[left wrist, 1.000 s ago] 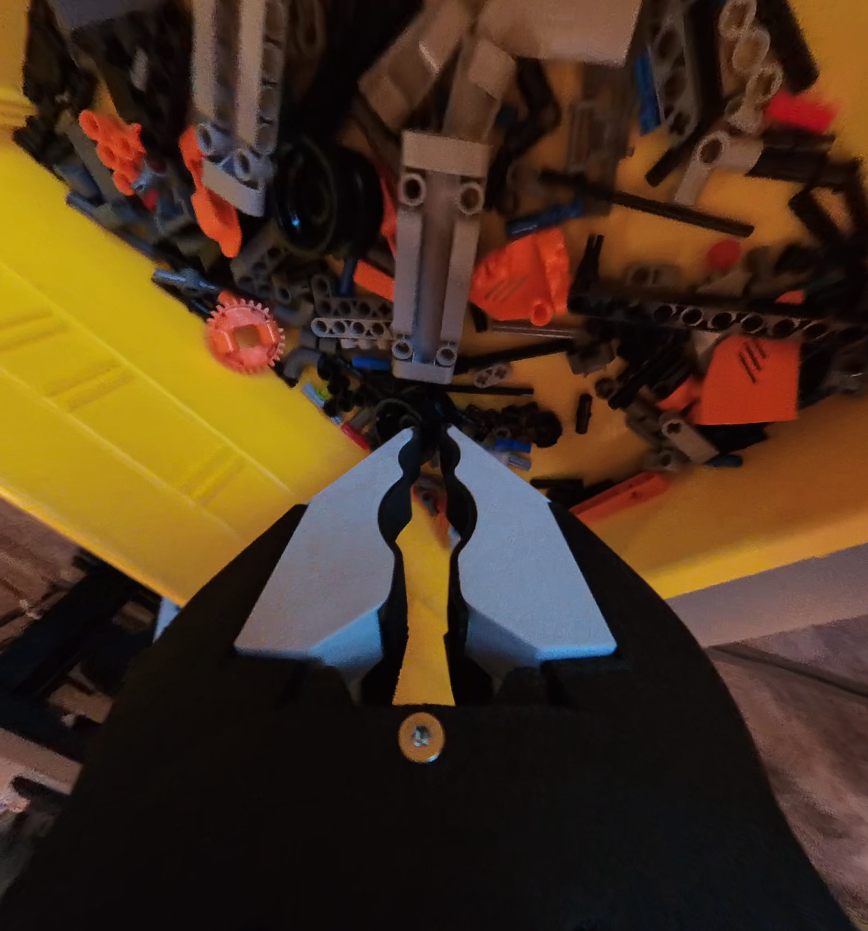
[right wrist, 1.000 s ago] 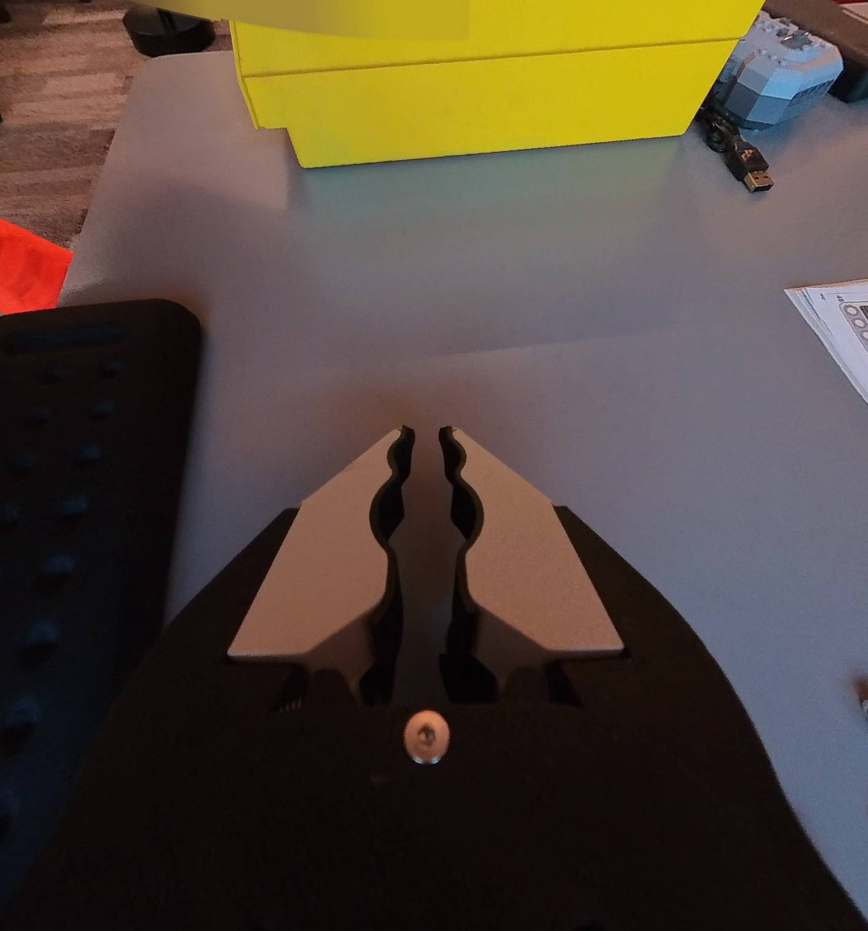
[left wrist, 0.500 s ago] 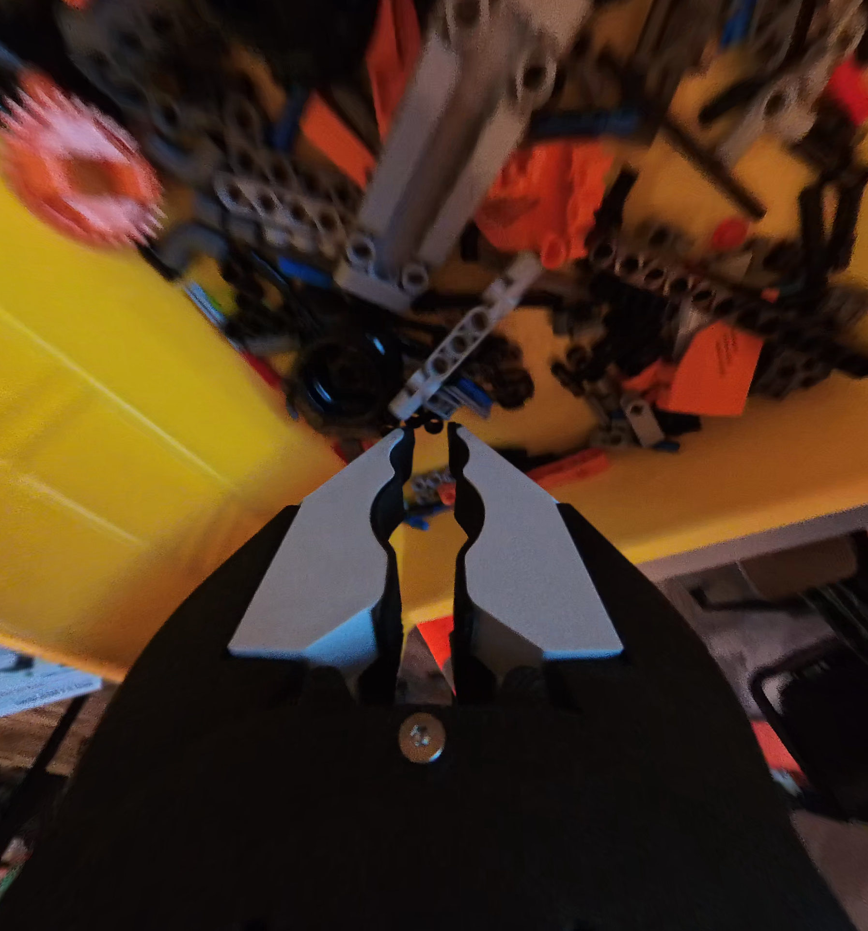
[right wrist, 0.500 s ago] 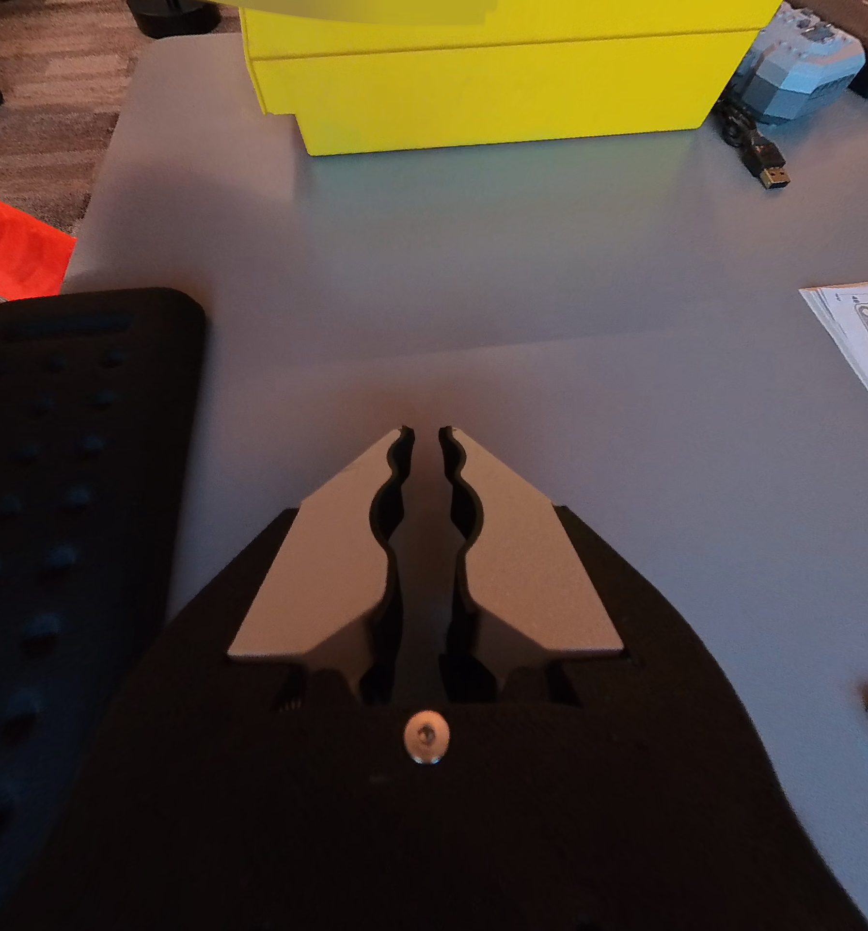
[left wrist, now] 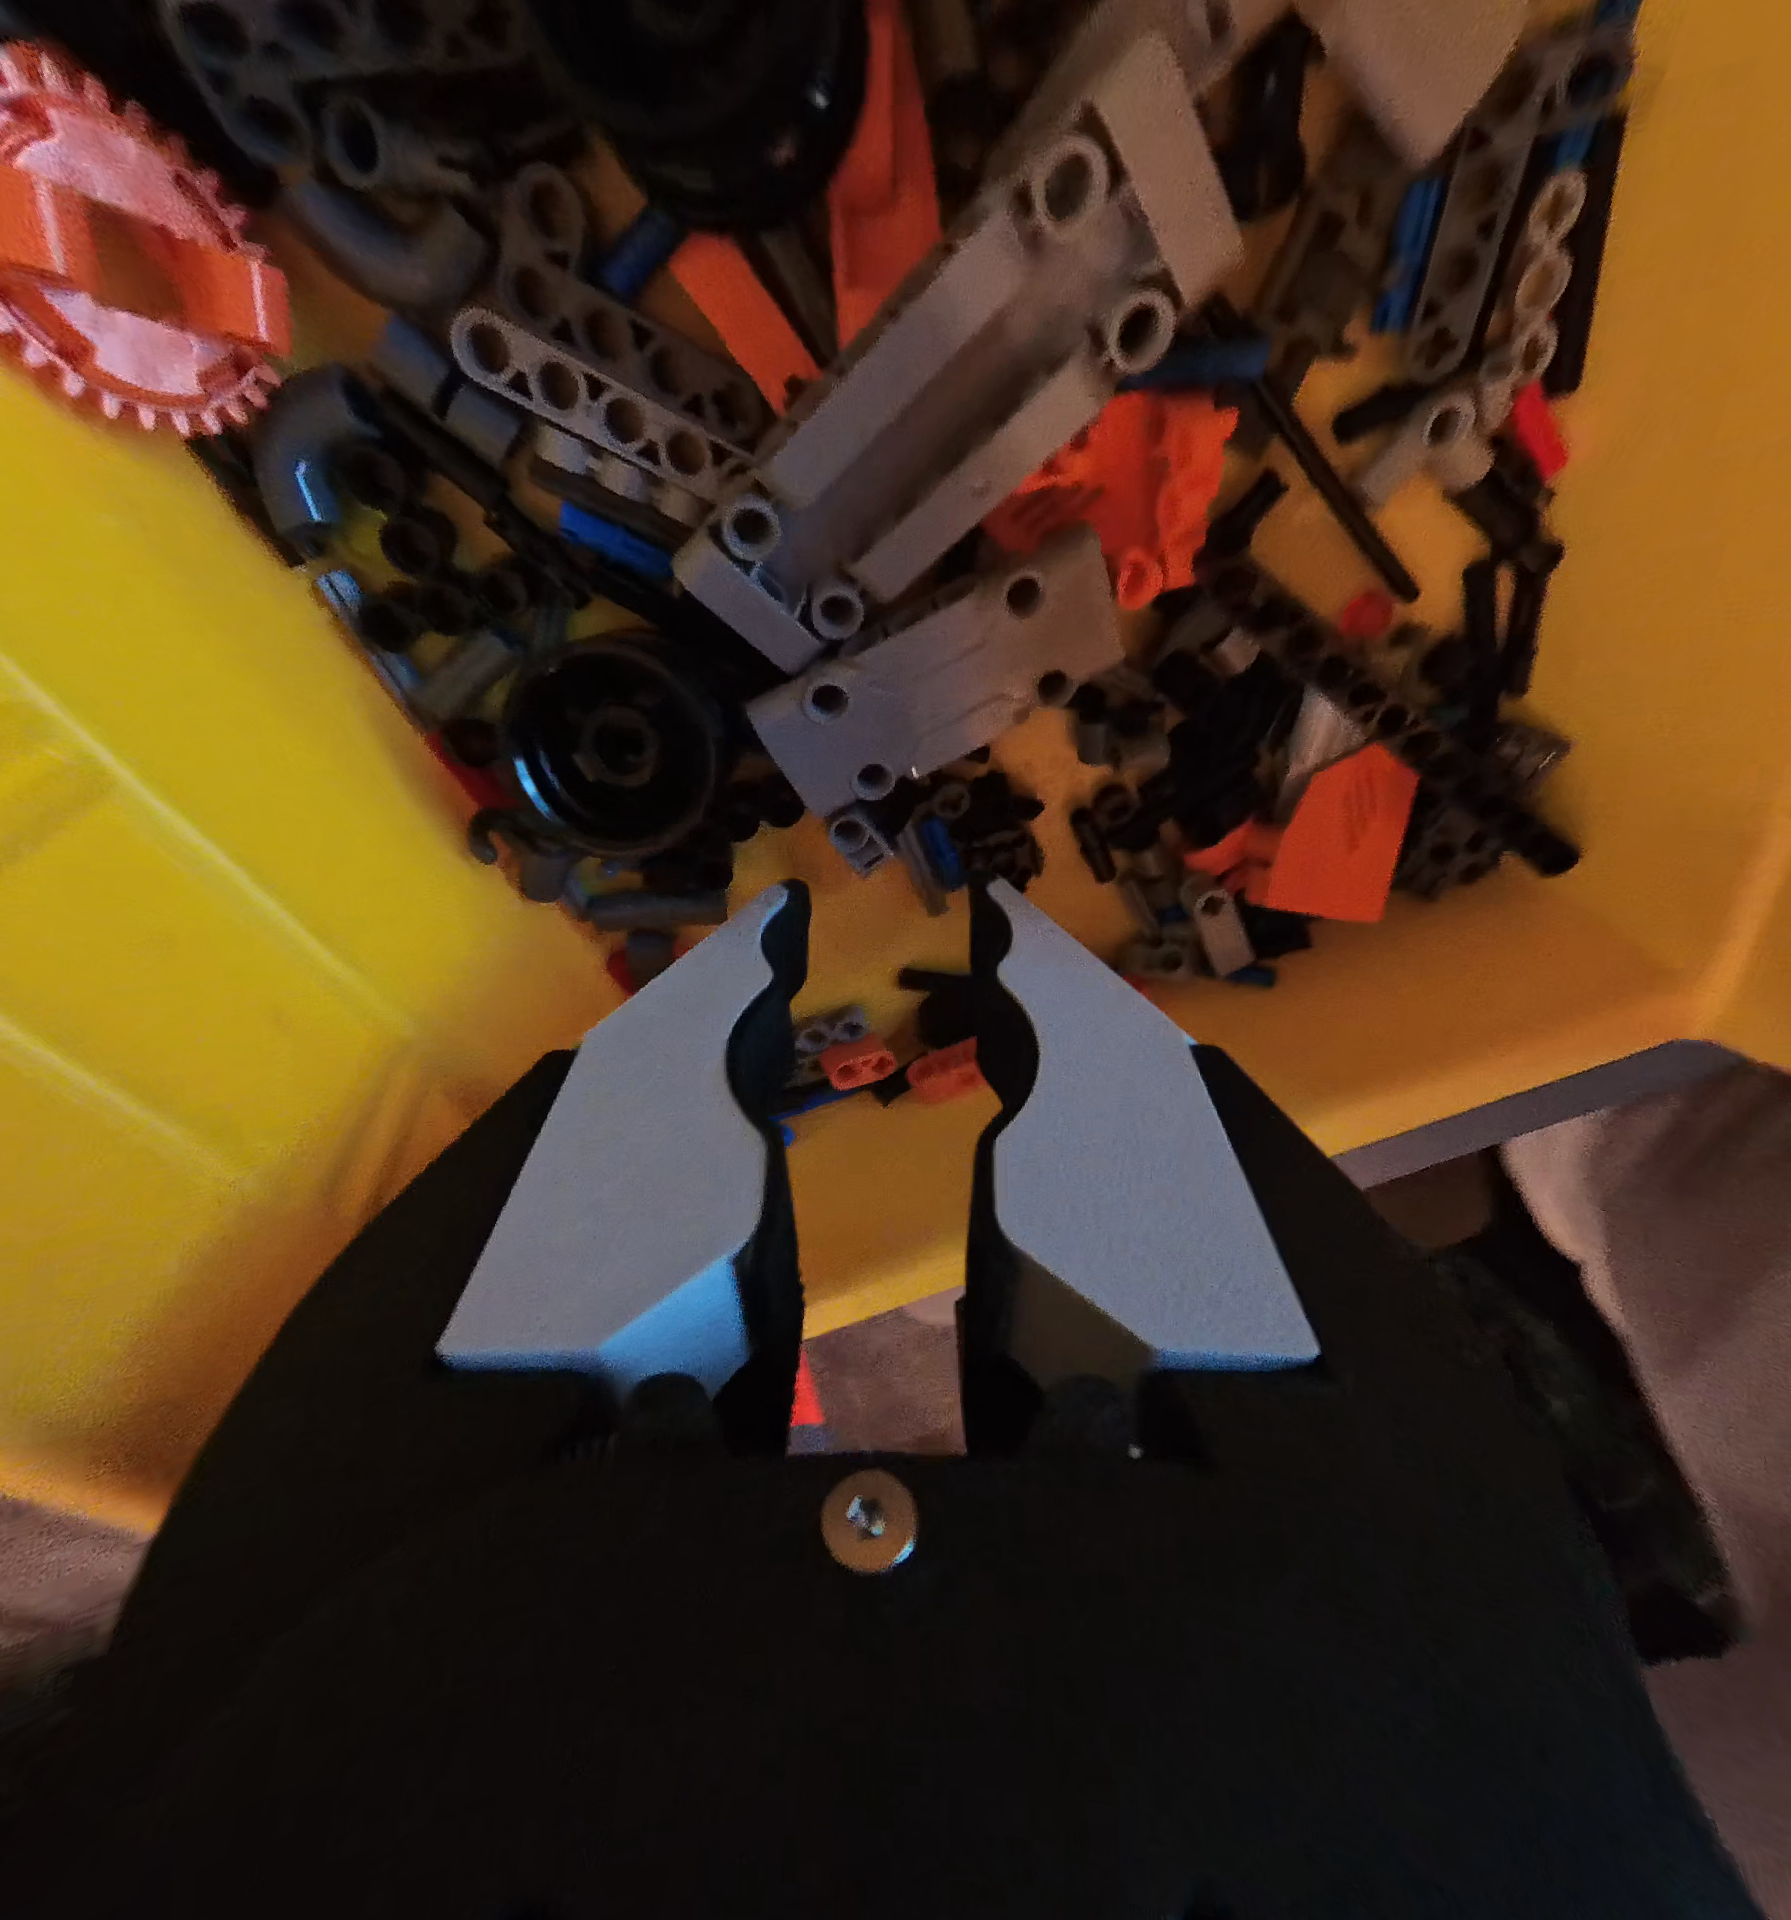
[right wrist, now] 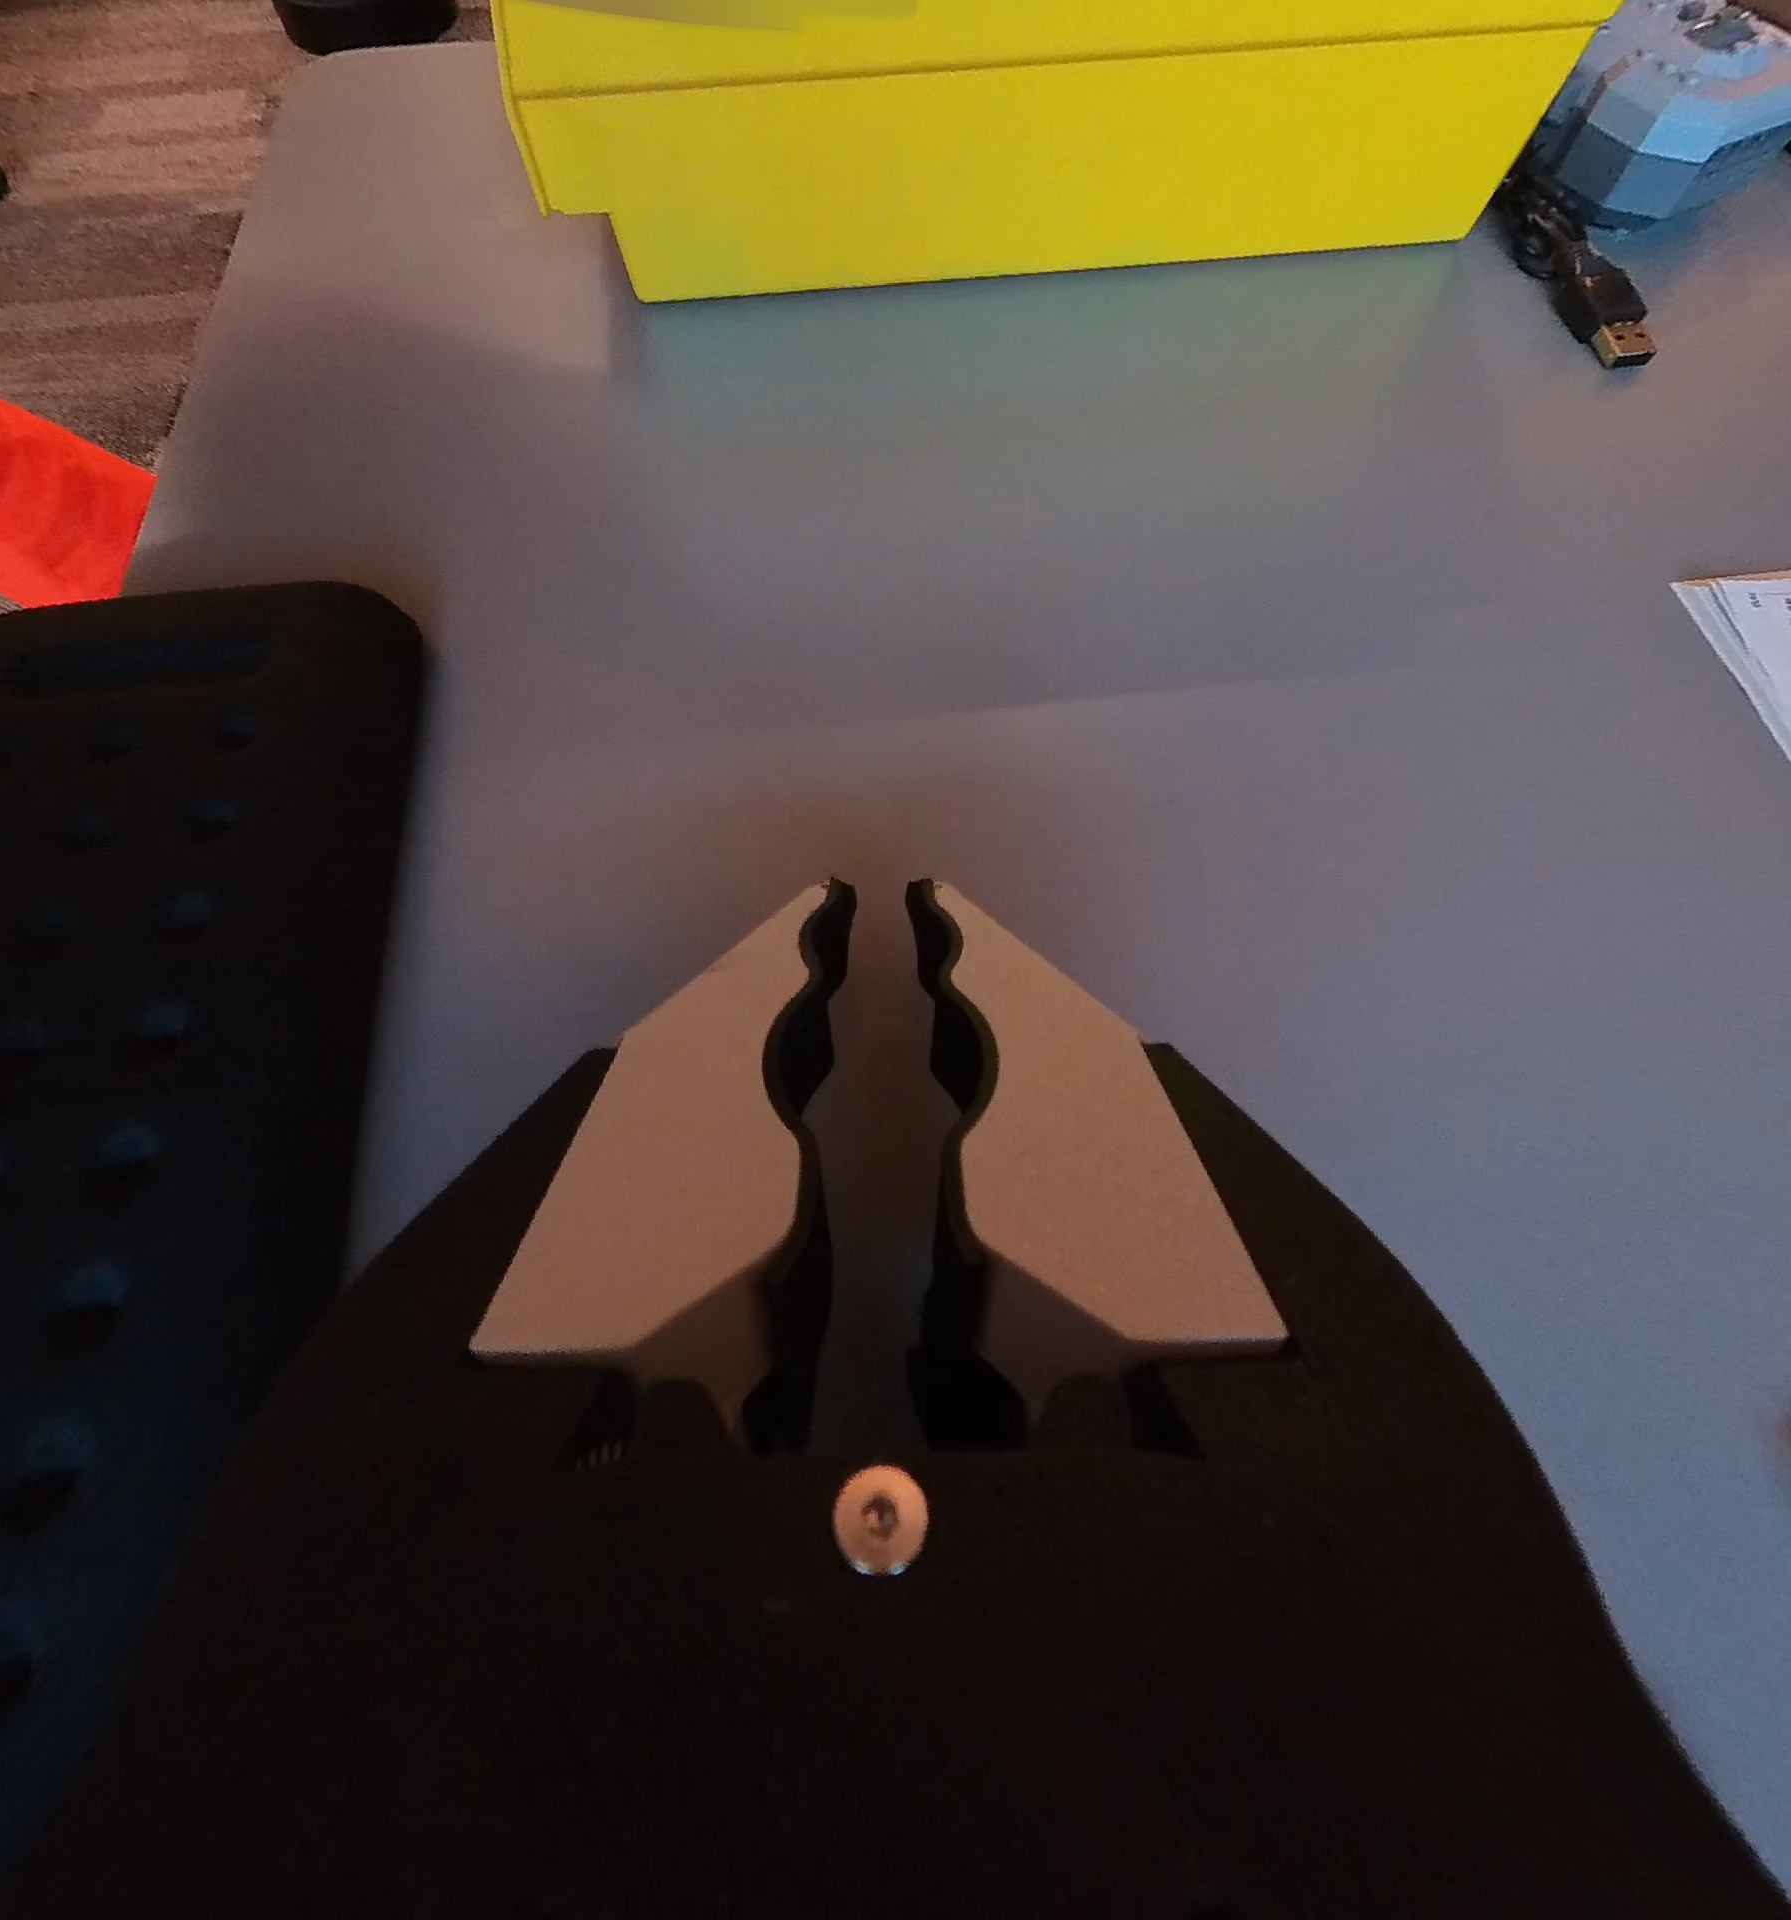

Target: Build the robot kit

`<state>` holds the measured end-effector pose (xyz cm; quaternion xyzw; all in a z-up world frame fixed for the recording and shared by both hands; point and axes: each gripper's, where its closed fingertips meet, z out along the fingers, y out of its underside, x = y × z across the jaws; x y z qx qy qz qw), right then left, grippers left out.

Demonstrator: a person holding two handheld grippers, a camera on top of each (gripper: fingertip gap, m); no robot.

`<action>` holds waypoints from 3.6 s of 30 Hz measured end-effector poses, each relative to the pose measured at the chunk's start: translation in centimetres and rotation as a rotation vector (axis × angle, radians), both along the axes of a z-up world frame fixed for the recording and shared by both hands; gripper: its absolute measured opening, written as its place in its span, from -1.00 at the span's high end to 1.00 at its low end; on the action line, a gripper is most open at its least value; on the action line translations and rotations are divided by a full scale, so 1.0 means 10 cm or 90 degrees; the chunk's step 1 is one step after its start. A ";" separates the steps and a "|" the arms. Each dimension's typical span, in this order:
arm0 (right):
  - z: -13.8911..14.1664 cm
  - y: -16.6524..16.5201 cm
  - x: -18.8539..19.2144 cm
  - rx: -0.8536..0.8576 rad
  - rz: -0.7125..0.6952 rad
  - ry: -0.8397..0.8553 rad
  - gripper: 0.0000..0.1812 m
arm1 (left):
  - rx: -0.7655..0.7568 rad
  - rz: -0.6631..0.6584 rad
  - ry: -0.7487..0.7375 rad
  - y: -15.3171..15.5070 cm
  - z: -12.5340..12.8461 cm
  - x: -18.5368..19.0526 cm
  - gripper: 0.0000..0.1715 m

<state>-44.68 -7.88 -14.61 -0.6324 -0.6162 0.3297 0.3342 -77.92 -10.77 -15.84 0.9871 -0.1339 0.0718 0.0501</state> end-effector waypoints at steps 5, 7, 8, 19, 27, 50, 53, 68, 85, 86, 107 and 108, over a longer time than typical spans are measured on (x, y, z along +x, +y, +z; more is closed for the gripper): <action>-0.02 -0.02 0.00 0.008 0.004 -0.008 0.87 | 0.037 0.020 0.014 0.11 -0.02 -0.07 0.78; -0.02 -0.02 0.00 0.007 0.005 -0.008 0.87 | 0.053 0.004 0.014 0.13 -0.02 -0.05 0.89; -0.02 -0.02 0.00 0.006 0.005 -0.008 0.87 | 0.051 -0.006 0.024 0.12 -0.03 -0.06 0.91; -0.03 -0.04 0.01 0.008 0.012 -0.014 0.87 | 0.143 0.033 -0.164 0.06 0.35 0.15 0.93; 0.05 -0.06 0.07 0.093 -0.004 -0.005 0.88 | 0.179 -0.028 -0.503 -0.06 1.14 1.05 0.93; 0.39 0.33 1.67 0.087 -0.209 0.060 0.87 | 0.188 -0.359 -0.063 1.72 0.01 4.04 0.93; 0.28 0.40 1.73 0.070 -0.235 0.032 0.87 | 0.188 -0.350 -0.098 1.69 0.02 4.07 0.77; 0.36 1.36 2.20 0.178 -0.358 -0.052 0.79 | 0.646 -0.161 -0.384 1.78 1.00 3.47 0.61; 0.32 1.22 2.10 0.128 -0.319 0.028 0.81 | 0.738 -0.243 -0.270 1.56 0.49 3.66 0.20; 0.30 1.23 2.10 0.134 -0.315 0.024 0.81 | 0.736 -0.234 -0.287 1.56 0.49 3.68 0.19; 0.26 1.19 2.07 0.135 -0.313 0.019 0.86 | 0.741 -0.219 -0.199 1.66 0.34 3.53 0.20; 0.26 1.18 2.06 0.146 -0.304 0.015 0.85 | 0.741 -0.218 -0.203 1.66 0.35 3.53 0.20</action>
